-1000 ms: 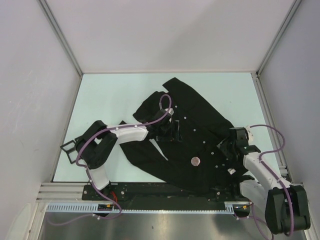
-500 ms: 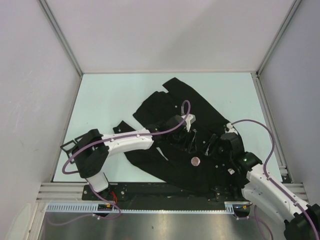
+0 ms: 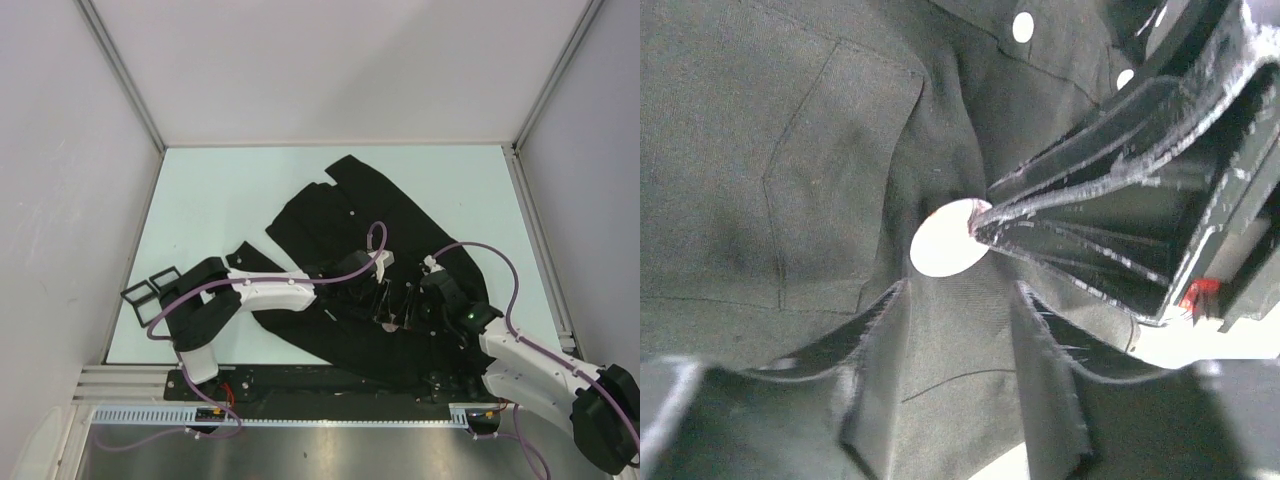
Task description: Remove the brooch from the garment
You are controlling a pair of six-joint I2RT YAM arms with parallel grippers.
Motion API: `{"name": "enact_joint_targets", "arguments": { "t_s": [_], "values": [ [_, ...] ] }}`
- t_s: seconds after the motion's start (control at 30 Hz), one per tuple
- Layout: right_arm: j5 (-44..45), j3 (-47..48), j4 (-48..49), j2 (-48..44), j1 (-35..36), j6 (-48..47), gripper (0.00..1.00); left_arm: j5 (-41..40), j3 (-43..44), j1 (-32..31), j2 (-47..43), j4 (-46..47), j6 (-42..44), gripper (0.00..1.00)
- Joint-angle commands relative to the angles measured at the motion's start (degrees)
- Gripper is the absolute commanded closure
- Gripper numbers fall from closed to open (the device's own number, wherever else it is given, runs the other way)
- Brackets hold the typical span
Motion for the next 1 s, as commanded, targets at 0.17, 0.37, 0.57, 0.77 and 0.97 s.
{"name": "enact_joint_targets", "arguments": {
  "t_s": [0.17,0.37,0.57,0.77,0.97],
  "values": [
    [2.6,0.5,1.4,-3.5,1.3,-2.9,0.68,-0.5,0.0,-0.6,1.8,2.8,-2.0,0.67],
    [3.7,1.6,0.4,-3.2,2.0,-3.7,0.62,-0.9,0.1,-0.6,2.5,2.9,-2.3,0.75],
    [3.0,1.6,3.4,-1.4,2.9,-4.1,0.66,-1.6,0.6,-0.6,4.0,2.9,-2.1,0.77],
    [3.3,1.5,4.9,-0.1,3.1,-4.2,0.72,-2.4,0.6,-0.6,5.5,1.4,-1.9,0.79],
    [2.8,1.6,5.6,0.1,3.8,-5.5,0.76,-2.3,0.6,-0.6,6.4,1.7,-1.9,0.8]
  ]
}}
